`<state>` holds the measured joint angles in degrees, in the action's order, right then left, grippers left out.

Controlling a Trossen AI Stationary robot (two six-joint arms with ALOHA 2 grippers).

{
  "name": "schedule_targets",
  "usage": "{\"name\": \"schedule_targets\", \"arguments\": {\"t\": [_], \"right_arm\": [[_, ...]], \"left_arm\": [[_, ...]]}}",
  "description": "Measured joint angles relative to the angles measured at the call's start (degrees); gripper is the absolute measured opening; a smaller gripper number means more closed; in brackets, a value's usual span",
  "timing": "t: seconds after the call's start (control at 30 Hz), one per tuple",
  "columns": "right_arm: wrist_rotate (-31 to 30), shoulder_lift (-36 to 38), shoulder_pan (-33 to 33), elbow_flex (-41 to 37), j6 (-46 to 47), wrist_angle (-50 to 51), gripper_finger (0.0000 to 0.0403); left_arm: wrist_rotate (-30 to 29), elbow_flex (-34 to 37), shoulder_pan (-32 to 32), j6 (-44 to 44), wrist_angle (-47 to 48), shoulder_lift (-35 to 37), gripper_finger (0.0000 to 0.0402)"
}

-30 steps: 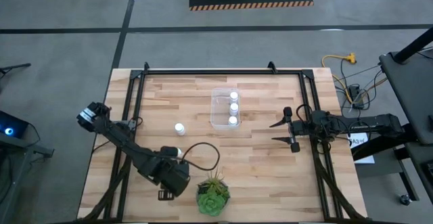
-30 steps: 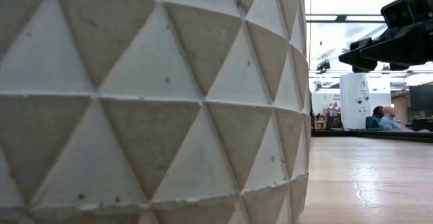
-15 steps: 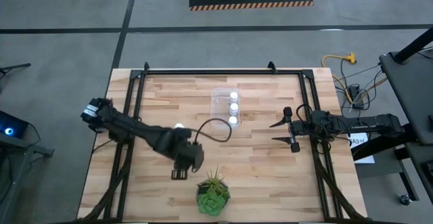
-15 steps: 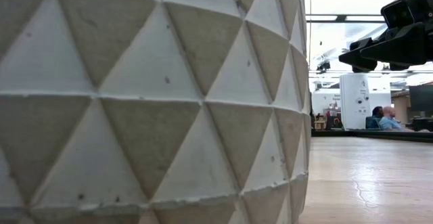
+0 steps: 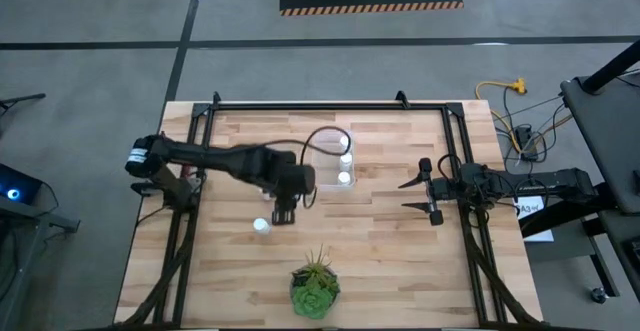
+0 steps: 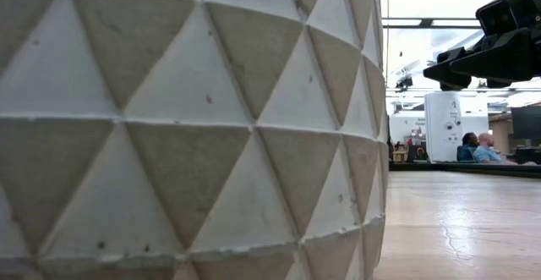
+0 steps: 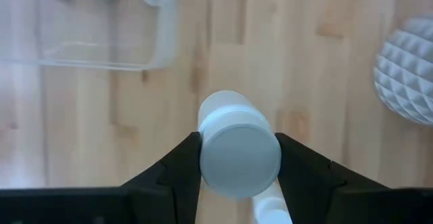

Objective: Pick and place pill bottles into a basket
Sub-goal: Put the white pill bottle into the transparent bin

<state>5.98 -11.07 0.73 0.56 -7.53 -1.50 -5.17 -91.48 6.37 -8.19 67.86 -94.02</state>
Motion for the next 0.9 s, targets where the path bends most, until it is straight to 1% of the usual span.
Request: {"name": "schedule_targets", "arguments": {"t": [0.27,0.43,0.57,0.67,0.9], "right_arm": [[0.0,0.0,0.0,0.0,0.0,0.0,0.0226],[0.0,0.0,0.0,0.0,0.0,0.0,0.0226],[0.0,0.0,0.0,0.0,0.0,0.0,0.0226],[0.0,0.0,0.0,0.0,0.0,0.0,0.0226],[0.0,0.0,0.0,0.0,0.0,0.0,0.0226]], "left_arm": [[0.0,-2.6,-7.8,5.7,-2.1,-0.7,0.0148],[0.2,-4.1,-11.1,7.2,-3.0,-2.6,0.0148],[0.6,-6.2,-12.4,10.9,-2.5,-5.6,0.0148],[0.8,-9.4,-13.2,12.2,-1.0,-8.4,0.0148],[0.9,-16.5,-13.6,14.8,-1.4,-13.4,0.0148]]}}
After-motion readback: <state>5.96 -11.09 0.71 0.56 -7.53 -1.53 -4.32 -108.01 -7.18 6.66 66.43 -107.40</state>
